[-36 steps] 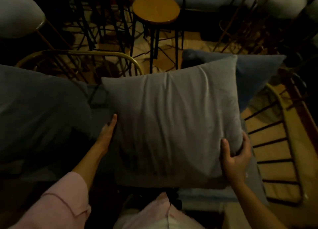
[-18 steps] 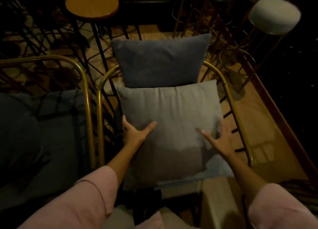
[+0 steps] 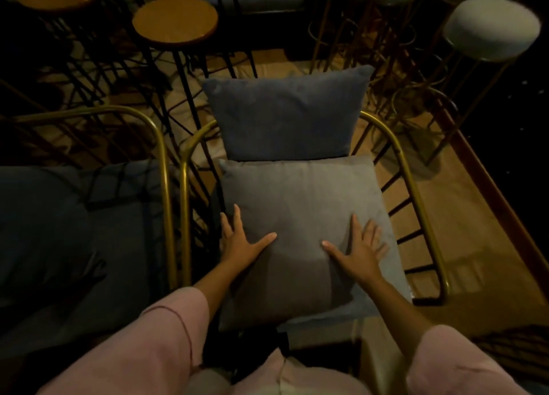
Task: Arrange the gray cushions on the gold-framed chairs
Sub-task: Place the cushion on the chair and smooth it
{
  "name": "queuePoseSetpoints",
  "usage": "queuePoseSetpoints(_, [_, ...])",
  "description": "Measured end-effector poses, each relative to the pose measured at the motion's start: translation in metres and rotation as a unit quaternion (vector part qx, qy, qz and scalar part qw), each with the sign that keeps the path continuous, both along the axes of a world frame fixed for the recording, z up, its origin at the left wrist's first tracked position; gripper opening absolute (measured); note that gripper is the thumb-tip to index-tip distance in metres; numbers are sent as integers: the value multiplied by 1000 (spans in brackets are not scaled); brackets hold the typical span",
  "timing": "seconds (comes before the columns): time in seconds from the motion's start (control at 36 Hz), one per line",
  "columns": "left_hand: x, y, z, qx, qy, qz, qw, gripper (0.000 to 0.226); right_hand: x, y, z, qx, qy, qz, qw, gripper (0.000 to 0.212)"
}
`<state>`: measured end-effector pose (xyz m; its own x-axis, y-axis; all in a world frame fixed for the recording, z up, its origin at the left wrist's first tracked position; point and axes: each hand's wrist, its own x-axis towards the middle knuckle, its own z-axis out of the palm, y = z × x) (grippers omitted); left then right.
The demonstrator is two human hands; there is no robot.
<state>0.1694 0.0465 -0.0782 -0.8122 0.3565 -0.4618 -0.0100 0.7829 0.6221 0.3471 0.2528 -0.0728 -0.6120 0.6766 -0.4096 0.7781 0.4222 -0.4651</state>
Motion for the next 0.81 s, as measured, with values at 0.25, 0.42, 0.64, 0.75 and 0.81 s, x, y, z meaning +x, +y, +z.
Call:
queuePoseSetpoints(0.25, [-65,-138,30,26,46,149,987,105,-124,-104,27,36,96,178,979,64])
queuePoseSetpoints(0.42, [-123,-266,45,-32,73,247,966,106,-209,-189,40,-83,175,250,949,60])
queuePoseSetpoints(0.64, [-217,-423,54,-125,89,310,938,95,-308,-314,15,-172,94,270,943,63])
queuePoseSetpoints(0.75, [-276,-493,45,-146,80,314,935,95,-353,-378,-1,-212,67,239,945,78])
queuePoseSetpoints(0.81, [-306,-524,39,-153,70,305,937,99,-375,-408,-15,-249,59,209,944,88])
